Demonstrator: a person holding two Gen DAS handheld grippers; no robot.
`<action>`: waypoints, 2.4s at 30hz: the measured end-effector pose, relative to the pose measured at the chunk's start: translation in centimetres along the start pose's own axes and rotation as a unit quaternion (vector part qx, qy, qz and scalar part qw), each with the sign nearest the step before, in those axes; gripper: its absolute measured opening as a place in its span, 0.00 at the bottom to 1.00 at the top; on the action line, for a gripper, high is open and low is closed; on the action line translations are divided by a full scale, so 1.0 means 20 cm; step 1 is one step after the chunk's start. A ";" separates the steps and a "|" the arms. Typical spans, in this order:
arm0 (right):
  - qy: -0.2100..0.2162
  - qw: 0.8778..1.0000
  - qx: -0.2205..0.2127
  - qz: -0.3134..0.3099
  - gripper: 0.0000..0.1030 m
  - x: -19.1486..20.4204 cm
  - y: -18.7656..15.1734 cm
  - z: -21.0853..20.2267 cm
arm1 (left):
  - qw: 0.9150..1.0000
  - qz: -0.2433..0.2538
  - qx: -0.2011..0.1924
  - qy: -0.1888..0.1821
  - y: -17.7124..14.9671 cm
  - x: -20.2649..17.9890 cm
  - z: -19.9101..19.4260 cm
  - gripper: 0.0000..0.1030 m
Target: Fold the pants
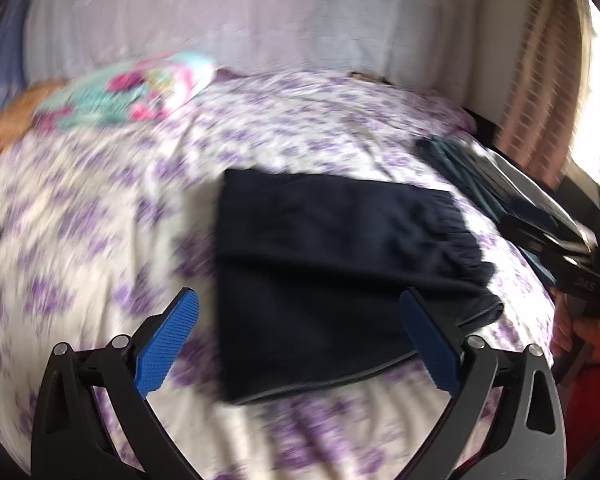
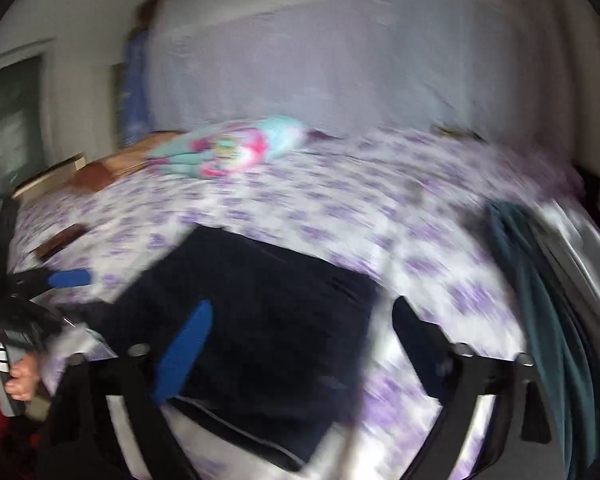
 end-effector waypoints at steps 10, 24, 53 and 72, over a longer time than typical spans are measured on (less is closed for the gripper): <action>0.052 0.988 0.143 -0.011 0.14 0.08 0.01 0.53 | 0.998 0.024 0.052 0.012 -0.13 -0.15 0.28 0.95; 0.070 0.989 0.119 0.048 0.04 0.02 0.14 0.53 | 1.000 -0.002 0.018 -0.026 -0.17 -0.09 0.09 0.95; 0.116 0.969 0.216 -0.017 0.00 0.52 0.31 1.20 | 0.997 -0.074 0.031 0.007 -0.24 0.13 0.21 0.96; 0.049 0.990 0.108 0.077 0.61 -0.28 0.14 0.31 | 0.986 -0.147 0.060 -0.050 -0.02 0.39 0.19 0.95</action>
Point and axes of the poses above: each gripper's, at about its wrist camera, not at the fingertips, and z roughly the way its jaws point, x to its left, y to its top, the point moved 5 cm from there along z, roughly the way its jaws point, and after that the axes turned 7 degrees about -z, right-handed, at the moved point
